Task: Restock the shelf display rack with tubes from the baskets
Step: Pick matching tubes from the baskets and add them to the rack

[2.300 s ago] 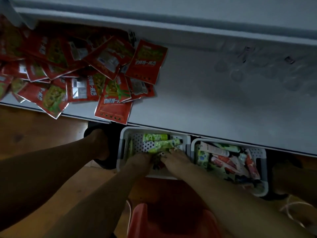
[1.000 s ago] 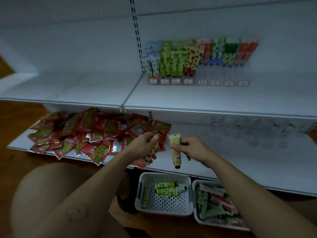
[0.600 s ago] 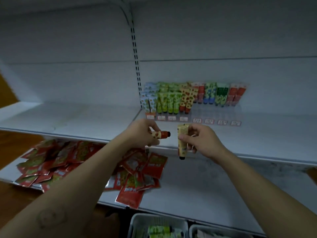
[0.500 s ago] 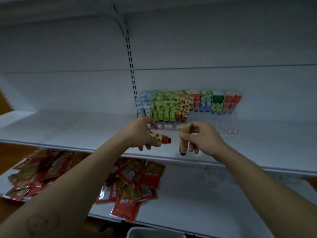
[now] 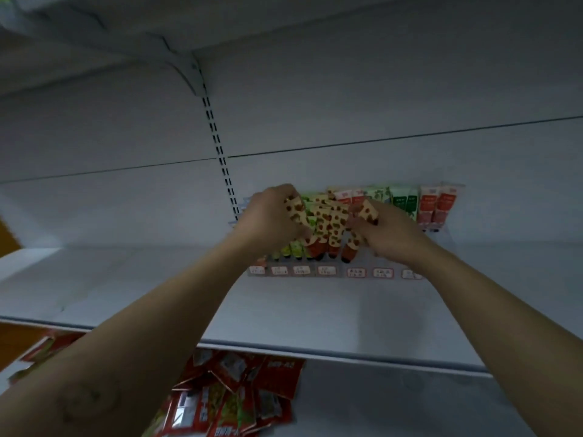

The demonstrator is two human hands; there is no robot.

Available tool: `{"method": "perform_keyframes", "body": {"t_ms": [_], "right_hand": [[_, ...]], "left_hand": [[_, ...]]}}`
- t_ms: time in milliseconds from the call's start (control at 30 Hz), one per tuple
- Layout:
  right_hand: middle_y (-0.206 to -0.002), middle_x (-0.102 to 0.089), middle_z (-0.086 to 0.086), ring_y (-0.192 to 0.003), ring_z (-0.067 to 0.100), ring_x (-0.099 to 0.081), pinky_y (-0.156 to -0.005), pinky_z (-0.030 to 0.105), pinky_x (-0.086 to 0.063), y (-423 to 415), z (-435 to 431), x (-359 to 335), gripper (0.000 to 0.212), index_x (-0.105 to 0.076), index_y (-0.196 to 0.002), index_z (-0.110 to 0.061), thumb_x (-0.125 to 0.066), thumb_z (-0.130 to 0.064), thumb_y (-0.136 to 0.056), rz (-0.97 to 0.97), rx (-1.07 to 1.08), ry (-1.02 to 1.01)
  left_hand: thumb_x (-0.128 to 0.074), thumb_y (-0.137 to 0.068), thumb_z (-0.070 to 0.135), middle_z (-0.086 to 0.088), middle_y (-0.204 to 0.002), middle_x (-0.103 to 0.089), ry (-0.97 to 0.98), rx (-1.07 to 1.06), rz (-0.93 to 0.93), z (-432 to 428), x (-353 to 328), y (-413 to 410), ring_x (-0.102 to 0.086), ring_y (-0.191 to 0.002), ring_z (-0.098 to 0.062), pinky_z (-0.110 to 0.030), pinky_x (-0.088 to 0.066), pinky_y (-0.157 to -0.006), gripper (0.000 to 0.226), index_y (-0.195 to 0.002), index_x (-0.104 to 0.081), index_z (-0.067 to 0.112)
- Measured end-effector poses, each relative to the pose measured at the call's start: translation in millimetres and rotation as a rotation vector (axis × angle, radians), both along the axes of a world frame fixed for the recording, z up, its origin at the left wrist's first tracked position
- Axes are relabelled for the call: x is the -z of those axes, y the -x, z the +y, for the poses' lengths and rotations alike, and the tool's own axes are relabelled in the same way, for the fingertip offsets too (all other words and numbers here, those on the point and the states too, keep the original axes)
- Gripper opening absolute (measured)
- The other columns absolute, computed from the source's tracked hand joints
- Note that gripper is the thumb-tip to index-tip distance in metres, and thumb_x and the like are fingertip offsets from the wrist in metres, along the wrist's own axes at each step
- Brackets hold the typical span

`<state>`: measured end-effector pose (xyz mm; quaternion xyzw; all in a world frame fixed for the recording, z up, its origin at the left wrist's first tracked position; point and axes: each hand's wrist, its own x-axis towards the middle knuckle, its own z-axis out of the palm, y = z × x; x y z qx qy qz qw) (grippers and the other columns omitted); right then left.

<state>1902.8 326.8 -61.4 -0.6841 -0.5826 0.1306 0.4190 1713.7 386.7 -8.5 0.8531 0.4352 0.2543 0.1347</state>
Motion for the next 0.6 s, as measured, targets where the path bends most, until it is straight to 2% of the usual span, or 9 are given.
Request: {"method": "perform_keyframes", "body": {"t_ms": [67, 133, 233, 267, 367, 433, 500, 600], "right_hand": [[-0.101, -0.067, 0.003, -0.081, 0.019, -0.061, -0.074, 0.035, -0.052, -9.6, 7.8, 3.5, 0.017, -0.064, -0.108, -0.021, -0.054, -0.027, -0.095, -0.030, -0.059, 0.044], [-0.103, -0.065, -0.002, -0.084, 0.015, -0.058, -0.068, 0.026, -0.042, -11.8, 13.2, 7.9, 0.021, -0.064, -0.113, -0.020, -0.060, -0.025, -0.092, -0.106, -0.088, 0.067], [-0.094, -0.063, -0.005, -0.090, 0.017, -0.060, -0.058, 0.021, -0.036, -12.2, 20.8, 14.6, 0.025, -0.067, -0.111, -0.020, -0.069, -0.020, -0.086, -0.106, -0.049, -0.005], [-0.096, -0.066, -0.004, -0.094, 0.018, -0.061, -0.059, 0.020, -0.037, -11.3, 24.1, 17.0, 0.028, -0.068, -0.112, -0.020, -0.071, -0.019, -0.084, -0.090, -0.034, -0.036], [-0.121, -0.065, 0.000, -0.107, 0.017, -0.060, -0.077, 0.017, -0.040, -9.0, 33.7, 20.7, 0.046, -0.062, -0.126, -0.022, -0.073, -0.020, -0.082, -0.070, 0.004, -0.107], [-0.125, -0.063, 0.003, -0.109, 0.019, -0.060, -0.083, 0.020, -0.045, -9.2, 38.0, 23.3, 0.048, -0.060, -0.129, -0.023, -0.073, -0.019, -0.082, -0.098, 0.023, -0.134], [-0.126, -0.063, 0.004, -0.109, 0.021, -0.060, -0.088, 0.030, -0.050, -8.5, 41.1, 29.0, 0.048, -0.059, -0.129, -0.023, -0.073, -0.017, -0.082, -0.145, 0.017, -0.132], [-0.121, -0.064, 0.004, -0.105, 0.023, -0.061, -0.080, 0.034, -0.052, -4.7, 44.0, 39.0, 0.047, -0.058, -0.128, -0.025, -0.071, -0.018, -0.084, -0.195, 0.051, -0.119]], "left_hand": [[-0.081, -0.072, 0.030, 0.002, -0.099, -0.056, -0.046, -0.002, 0.015, 9.8, 4.8, -14.0, -0.057, -0.081, -0.018, -0.029, -0.049, -0.060, 0.039, -0.101, -0.056, 0.026], [-0.079, -0.074, 0.030, 0.000, -0.105, -0.059, -0.121, 0.004, 0.100, 19.9, 15.1, -23.0, -0.058, -0.092, -0.021, -0.033, -0.051, -0.071, 0.035, -0.101, -0.057, 0.027], [-0.075, -0.079, 0.025, -0.005, -0.110, -0.060, -0.220, 0.023, 0.215, 34.0, 31.3, -34.7, -0.055, -0.103, -0.025, -0.035, -0.048, -0.083, 0.030, -0.106, -0.061, 0.024], [-0.074, -0.079, 0.024, -0.005, -0.110, -0.061, -0.241, 0.038, 0.229, 37.6, 35.5, -37.2, -0.055, -0.103, -0.025, -0.035, -0.047, -0.084, 0.028, -0.105, -0.063, 0.022], [-0.074, -0.079, 0.022, -0.004, -0.111, -0.061, -0.275, 0.082, 0.249, 47.5, 45.6, -42.4, -0.054, -0.104, -0.025, -0.032, -0.043, -0.081, 0.029, -0.107, -0.066, 0.017], [-0.072, -0.082, 0.024, -0.003, -0.116, -0.059, -0.258, 0.077, 0.265, 53.5, 51.3, -43.4, -0.053, -0.108, -0.025, -0.032, -0.044, -0.084, 0.032, -0.112, -0.065, 0.016], [-0.070, -0.084, 0.027, -0.004, -0.121, -0.059, -0.263, 0.073, 0.267, 59.8, 57.7, -42.7, -0.054, -0.111, -0.025, -0.035, -0.047, -0.087, 0.035, -0.117, -0.063, 0.016], [-0.074, -0.080, 0.025, -0.009, -0.114, -0.064, -0.388, 0.082, 0.248, 62.6, 62.6, -41.9, -0.056, -0.107, -0.030, -0.037, -0.046, -0.086, 0.037, -0.114, -0.066, 0.012]]}}
